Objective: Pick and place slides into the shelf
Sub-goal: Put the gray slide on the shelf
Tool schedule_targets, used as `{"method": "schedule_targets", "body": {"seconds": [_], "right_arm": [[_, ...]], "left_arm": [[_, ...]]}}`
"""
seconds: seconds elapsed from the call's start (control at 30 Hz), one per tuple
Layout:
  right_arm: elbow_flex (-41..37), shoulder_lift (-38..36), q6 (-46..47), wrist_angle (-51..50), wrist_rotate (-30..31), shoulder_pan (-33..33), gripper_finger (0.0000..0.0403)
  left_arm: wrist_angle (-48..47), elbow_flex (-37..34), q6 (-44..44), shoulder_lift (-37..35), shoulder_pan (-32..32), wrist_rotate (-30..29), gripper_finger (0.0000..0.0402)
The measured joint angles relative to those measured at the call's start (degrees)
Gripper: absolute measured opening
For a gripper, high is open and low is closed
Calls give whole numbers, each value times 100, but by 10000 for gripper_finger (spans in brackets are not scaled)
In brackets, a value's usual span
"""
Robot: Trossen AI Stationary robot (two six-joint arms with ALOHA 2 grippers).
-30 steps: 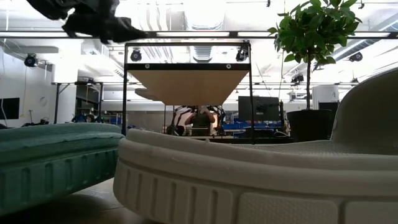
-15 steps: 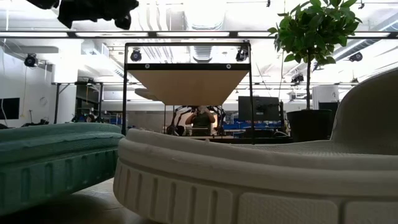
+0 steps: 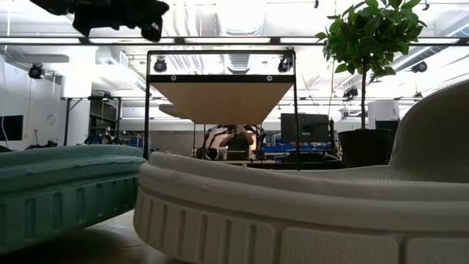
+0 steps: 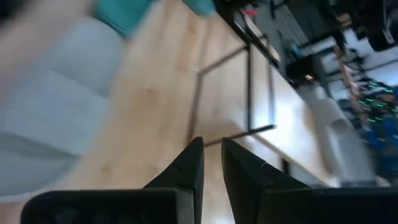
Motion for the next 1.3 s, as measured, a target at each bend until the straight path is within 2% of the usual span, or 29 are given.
{"method": "schedule_targets", "body": {"seconds": [0.13,0.23,0.37,0.47,0.6,0.7,0.8,0.93,1.13,1.3], "right_arm": [[-158,0,1102,138,54,516,49],[-432,59,1208,506,74,623,64],[-626,381,911,800,-313,599,110],[-655,689,906,796,-386,580,153],[-656,951,1091,787,-388,580,202],[-636,1046,1462,809,-386,580,222],[-678,1144,1942,893,-386,580,230],[-844,1347,1979,1231,-386,579,230],[-870,1699,1972,1328,111,522,231],[-868,2029,1979,1449,176,459,231]], "left_arm": [[23,-50,-2,17,-109,-322,13],[145,-50,-10,14,-141,-329,13],[208,-50,-9,-14,-172,-327,13],[229,-50,-9,-24,-174,-326,13],[312,-51,-11,-24,-172,-328,13],[458,-53,-107,-25,-172,-330,13],[794,-53,-635,-21,-172,-333,13],[1070,-55,-1029,-11,-172,-333,13],[1080,-53,-1051,-9,-172,-341,13],[1069,-80,-1054,2,-172,-353,13]]}}
